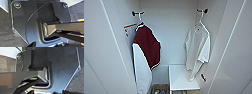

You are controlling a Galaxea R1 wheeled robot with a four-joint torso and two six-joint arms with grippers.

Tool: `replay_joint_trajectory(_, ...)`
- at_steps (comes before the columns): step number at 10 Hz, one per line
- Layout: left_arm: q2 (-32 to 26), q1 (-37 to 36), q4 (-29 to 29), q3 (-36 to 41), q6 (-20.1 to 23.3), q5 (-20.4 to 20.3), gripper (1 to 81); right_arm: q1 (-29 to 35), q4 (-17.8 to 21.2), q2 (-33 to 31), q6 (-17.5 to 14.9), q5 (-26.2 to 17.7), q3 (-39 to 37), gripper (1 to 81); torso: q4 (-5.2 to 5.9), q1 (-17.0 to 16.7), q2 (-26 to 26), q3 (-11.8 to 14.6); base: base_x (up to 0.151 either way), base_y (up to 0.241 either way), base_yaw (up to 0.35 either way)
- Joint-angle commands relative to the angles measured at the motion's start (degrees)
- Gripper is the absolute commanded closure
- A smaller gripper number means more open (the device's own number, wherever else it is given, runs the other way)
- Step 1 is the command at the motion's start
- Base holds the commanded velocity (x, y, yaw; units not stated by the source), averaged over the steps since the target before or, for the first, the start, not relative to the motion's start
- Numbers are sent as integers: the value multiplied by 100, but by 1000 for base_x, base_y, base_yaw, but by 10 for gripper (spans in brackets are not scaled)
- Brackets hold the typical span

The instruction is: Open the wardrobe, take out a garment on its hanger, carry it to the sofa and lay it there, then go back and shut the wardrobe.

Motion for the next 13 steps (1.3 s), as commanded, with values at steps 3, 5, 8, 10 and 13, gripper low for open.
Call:
replay_joint_trajectory(3,-22,-151,8,13,30,250,10,174,-43,62,-36,-315,58,10,0,2,0,0,116,0,0)
replay_joint_trajectory(5,-4,-151,8,13,38,250,10,148,-25,44,-27,-315,22,10,0,0,0,2,116,0,0)
replay_joint_trajectory(8,14,-151,8,13,39,250,10,157,-34,62,-36,-315,31,10,0,0,0,2,116,0,0)
replay_joint_trajectory(10,-13,-151,8,13,39,250,10,157,-51,62,-45,-315,14,10,0,0,0,2,113,0,0)
replay_joint_trajectory(13,5,-151,8,4,39,250,10,148,-51,62,-71,-315,5,10,0,2,0,2,109,0,0)
